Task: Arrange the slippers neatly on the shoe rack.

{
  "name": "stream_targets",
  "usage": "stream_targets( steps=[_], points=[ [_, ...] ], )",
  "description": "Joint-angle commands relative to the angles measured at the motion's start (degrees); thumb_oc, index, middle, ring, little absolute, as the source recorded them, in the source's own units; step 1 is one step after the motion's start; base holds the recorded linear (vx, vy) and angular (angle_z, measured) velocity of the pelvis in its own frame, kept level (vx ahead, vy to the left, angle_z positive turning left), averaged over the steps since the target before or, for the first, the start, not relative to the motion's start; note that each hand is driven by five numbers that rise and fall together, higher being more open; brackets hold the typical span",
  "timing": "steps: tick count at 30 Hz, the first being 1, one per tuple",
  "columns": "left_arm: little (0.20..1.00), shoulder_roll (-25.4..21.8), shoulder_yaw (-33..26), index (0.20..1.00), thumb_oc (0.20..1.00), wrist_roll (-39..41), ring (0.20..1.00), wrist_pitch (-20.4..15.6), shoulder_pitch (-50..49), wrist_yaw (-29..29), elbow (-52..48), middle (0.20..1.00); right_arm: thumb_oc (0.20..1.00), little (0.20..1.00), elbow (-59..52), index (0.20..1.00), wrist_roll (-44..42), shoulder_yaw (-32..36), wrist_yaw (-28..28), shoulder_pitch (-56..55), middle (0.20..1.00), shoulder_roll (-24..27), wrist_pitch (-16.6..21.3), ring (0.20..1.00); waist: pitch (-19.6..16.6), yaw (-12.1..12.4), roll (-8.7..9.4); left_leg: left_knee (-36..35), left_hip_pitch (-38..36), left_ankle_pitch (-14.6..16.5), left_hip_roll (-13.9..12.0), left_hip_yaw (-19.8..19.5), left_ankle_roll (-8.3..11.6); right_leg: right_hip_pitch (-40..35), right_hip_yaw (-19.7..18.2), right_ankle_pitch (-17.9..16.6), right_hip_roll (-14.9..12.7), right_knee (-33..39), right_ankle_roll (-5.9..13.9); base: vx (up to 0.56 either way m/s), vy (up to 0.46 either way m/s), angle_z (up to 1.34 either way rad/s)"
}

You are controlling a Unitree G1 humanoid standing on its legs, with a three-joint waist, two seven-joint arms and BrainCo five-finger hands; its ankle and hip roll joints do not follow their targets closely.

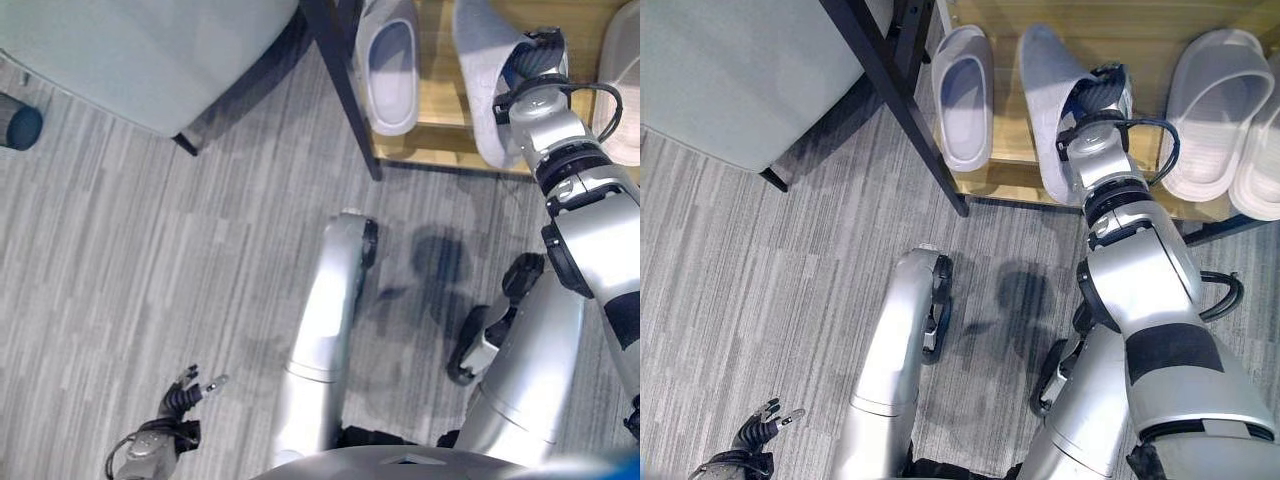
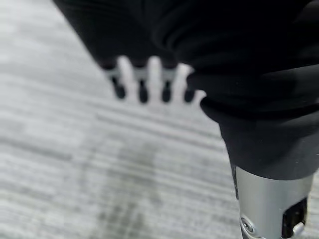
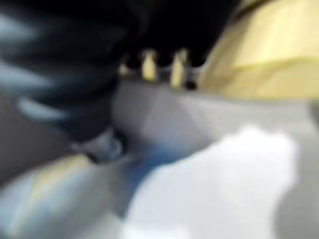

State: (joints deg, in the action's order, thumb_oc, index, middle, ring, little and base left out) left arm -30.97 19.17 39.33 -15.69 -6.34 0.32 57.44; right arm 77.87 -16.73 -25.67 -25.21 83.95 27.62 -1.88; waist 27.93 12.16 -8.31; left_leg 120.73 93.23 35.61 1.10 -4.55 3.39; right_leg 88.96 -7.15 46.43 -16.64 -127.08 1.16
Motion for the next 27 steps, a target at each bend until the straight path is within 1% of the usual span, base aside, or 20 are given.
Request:
stream_targets(
  steps=[1, 5, 10, 16, 19, 22, 23, 24, 25, 26, 27],
  points=[
    [1.0, -6.4, 1.0, 1.0, 1.0, 0.1, 1.0, -0.9, -3.8, 0.2, -3.4, 1.0, 1.0, 1.0, -5.3, 1.0, -4.2, -3.2, -2.0, 6.5, 1.0, 2.4, 6.0, 1.0, 1.9, 1.8, -1.09, -1.2, -3.3, 7.9, -2.2, -1.7, 0.16, 1.0, -5.7, -7.6, 1.0, 4.0, -1.59, 0.01, 0.026, 0.06],
    [1.0, -6.4, 1.4, 1.0, 1.0, 0.0, 1.0, -0.9, -4.2, 0.2, -3.1, 1.0, 1.0, 1.0, -6.1, 1.0, -5.3, -3.0, -2.5, 6.7, 1.0, 2.4, 6.7, 1.0, 1.9, 1.8, -0.99, -1.0, -3.3, 8.1, -2.1, -1.6, 0.24, 1.0, -6.0, -7.5, 0.8, 3.8, -1.76, 0.01, 0.01, 0.02],
    [1.0, -6.2, 2.7, 1.0, 1.0, -0.9, 1.0, -1.2, -4.2, 0.7, -3.1, 1.0, 1.0, 1.0, -7.9, 1.0, -7.1, -2.5, -3.9, 6.8, 1.0, 0.8, 8.3, 1.0, 1.9, 1.6, -1.13, -0.3, -3.3, 8.5, -2.3, -1.4, 0.47, 1.0, -6.2, -7.1, 0.8, 2.9, -2.08, 0.0, 0.007, 0.0],
    [1.0, -5.9, 4.4, 1.0, 1.0, -2.9, 1.0, -1.2, -3.8, 1.5, -2.7, 1.0, 1.0, 1.0, -7.9, 1.0, -9.2, -1.1, -4.5, 5.7, 1.0, -0.9, 9.0, 1.0, 1.9, 1.2, -1.33, 0.2, -3.3, 8.7, -2.5, -1.3, 0.69, 1.0, -6.2, -7.0, 1.0, 2.5, -2.16, 0.0, 0.0, 0.0],
    [1.0, -5.7, 5.1, 1.0, 1.0, -3.3, 1.0, -1.3, -4.1, 1.8, -2.7, 1.0, 1.0, 1.0, -9.5, 1.0, -7.7, -0.4, -5.6, 4.6, 1.0, -2.3, 8.9, 1.0, 1.9, 0.7, -1.25, 0.5, -3.3, 8.7, -2.6, -1.3, 0.82, 1.0, -6.2, -6.8, 1.2, 2.2, -2.37, 0.0, 0.0, 0.0],
    [1.0, -5.9, 5.7, 1.0, 1.0, -3.5, 1.0, -1.3, -4.3, 1.9, -3.3, 1.0, 1.0, 1.0, -10.2, 1.0, -5.1, -1.0, -6.8, 4.6, 1.0, -2.2, 7.9, 1.0, 1.9, 0.6, -1.4, 0.4, -3.3, 8.6, -2.6, -1.4, 0.86, 1.0, -6.2, -6.7, 1.1, 2.4, -2.47, 0.0, 0.0, 0.0],
    [1.0, -5.9, 6.0, 1.0, 1.0, -3.4, 1.0, -1.4, -4.6, 2.0, -3.8, 1.0, 1.0, 1.0, -10.1, 1.0, -2.2, -1.9, -7.3, 4.6, 1.0, -1.9, 7.0, 1.0, 1.9, 0.6, -1.52, 0.4, -3.3, 8.6, -2.5, -1.4, 0.81, 1.0, -6.1, -6.6, 1.0, 2.6, -2.48, 0.0, 0.0, 0.0],
    [1.0, -6.2, 6.4, 1.0, 1.0, -3.4, 1.0, -1.5, -5.1, 2.0, -5.0, 1.0, 1.0, 1.0, -9.9, 1.0, 4.9, -4.6, -8.2, 5.2, 1.0, -0.4, 4.0, 1.0, 1.9, 0.9, -2.05, 0.2, -3.3, 8.5, -2.4, -1.7, 0.76, 1.0, -5.8, -6.7, 0.8, 3.0, -2.4, 0.0, 0.0, 0.0],
    [1.0, -6.5, 6.5, 1.0, 1.0, -3.5, 1.0, -1.5, -5.5, 2.0, -5.7, 1.0, 1.0, 1.0, -9.5, 1.0, 8.2, -6.2, -8.2, 5.3, 1.0, 0.1, 2.4, 1.0, 1.9, 1.1, -2.14, 0.1, -3.3, 8.4, -2.2, -2.0, 0.72, 1.0, -5.6, -6.7, 0.7, 3.1, -2.36, 0.0, 0.0, 0.0],
    [1.0, -6.5, 6.5, 1.0, 1.0, -3.5, 1.0, -1.5, -5.5, 2.0, -5.7, 1.0, 1.0, 1.0, -9.5, 1.0, 8.2, -6.2, -8.2, 5.3, 1.0, 0.1, 2.4, 1.0, 1.9, 1.1, -2.14, 0.1, -3.3, 8.4, -2.2, -2.0, 0.72, 1.0, -5.6, -6.7, 0.7, 3.1, -2.36, 0.0, 0.0, 0.0],
    [1.0, -6.9, 6.6, 1.0, 1.0, -3.5, 1.0, -1.4, -6.3, 1.7, -6.8, 1.0, 1.0, 1.0, -9.4, 1.0, 13.7, -8.6, -8.2, 5.7, 1.0, 0.8, -0.3, 1.0, 1.9, 1.3, -2.44, 0.0, -3.3, 8.4, -2.2, -2.2, 0.66, 1.0, -5.5, -6.7, 0.7, 3.2, -2.31, 0.0, 0.0, 0.0]
  ],
)
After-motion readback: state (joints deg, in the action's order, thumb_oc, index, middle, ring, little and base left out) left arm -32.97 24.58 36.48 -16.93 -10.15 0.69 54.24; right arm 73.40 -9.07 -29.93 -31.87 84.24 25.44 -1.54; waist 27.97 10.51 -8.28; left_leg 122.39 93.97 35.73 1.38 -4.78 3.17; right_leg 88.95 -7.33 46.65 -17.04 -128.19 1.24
